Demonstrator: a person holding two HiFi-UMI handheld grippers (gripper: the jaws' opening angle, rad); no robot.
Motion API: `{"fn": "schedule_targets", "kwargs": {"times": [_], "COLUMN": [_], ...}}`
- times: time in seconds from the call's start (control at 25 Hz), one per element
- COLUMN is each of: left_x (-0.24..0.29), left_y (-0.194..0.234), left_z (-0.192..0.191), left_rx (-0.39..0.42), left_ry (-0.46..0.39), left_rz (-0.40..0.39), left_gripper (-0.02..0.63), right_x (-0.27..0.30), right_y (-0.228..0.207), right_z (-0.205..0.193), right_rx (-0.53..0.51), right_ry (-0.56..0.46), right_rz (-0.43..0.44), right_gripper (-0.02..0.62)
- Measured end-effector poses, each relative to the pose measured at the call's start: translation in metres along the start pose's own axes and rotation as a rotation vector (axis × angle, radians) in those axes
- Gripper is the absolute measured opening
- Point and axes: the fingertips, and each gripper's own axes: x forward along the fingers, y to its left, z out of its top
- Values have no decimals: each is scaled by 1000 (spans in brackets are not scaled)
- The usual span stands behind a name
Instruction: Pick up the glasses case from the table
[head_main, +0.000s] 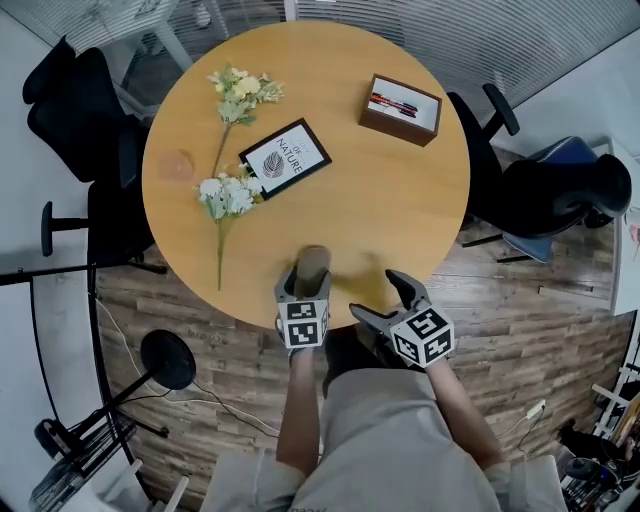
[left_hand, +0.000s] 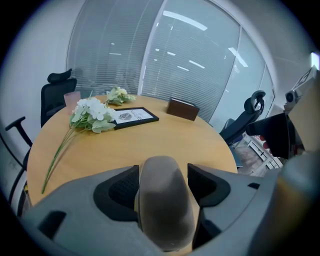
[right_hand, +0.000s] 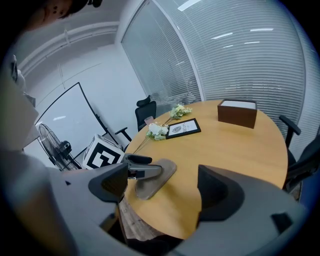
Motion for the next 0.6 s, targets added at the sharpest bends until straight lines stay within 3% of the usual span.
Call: {"fn": "schedule_targets", "kwargs": {"times": [0.2,0.6], "left_x": [3,8], "left_y": [6,12], "left_z": [-1,-8], "left_rx": [-31,-148], "left_ry": [-1,5], "left_rz": [-5,-104], "left_gripper": [287,295], "right_x": [-3,-1], "right_y": [-6,-3], "right_z": [-2,-10], "right_rx": [13,17], "right_ry": [2,16], "right_rz": [-21,-20], "right_gripper": [433,433]}}
